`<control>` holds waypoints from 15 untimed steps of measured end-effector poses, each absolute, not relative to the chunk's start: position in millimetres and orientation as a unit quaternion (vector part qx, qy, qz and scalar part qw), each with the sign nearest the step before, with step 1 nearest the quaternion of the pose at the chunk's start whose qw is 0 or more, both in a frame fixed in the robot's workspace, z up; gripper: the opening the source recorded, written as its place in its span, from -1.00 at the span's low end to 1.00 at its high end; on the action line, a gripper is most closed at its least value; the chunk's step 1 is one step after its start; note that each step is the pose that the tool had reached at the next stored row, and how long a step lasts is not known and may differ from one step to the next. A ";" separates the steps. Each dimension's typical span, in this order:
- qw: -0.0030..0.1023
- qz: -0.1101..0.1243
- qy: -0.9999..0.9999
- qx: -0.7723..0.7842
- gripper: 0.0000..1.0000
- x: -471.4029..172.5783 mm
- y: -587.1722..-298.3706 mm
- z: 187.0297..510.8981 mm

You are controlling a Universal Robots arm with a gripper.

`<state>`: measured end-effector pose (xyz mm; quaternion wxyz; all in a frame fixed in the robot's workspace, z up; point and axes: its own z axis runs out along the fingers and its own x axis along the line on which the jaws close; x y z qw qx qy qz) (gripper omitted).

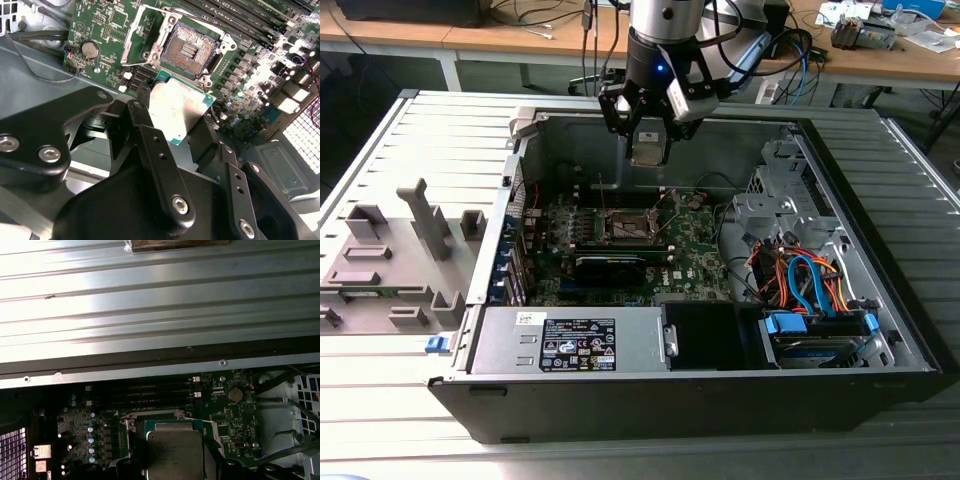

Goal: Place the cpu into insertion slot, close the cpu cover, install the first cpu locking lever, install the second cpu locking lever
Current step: 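Place the cpu into insertion slot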

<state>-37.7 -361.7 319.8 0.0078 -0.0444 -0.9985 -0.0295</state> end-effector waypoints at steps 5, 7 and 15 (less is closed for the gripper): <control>0.008 -0.029 -0.998 -0.050 0.09 -37.7 -361.7 319.7; 0.008 -0.030 -0.998 -0.052 0.09 -37.8 -361.7 319.6; 0.007 -0.030 -0.998 -0.061 0.09 -37.7 -361.7 319.4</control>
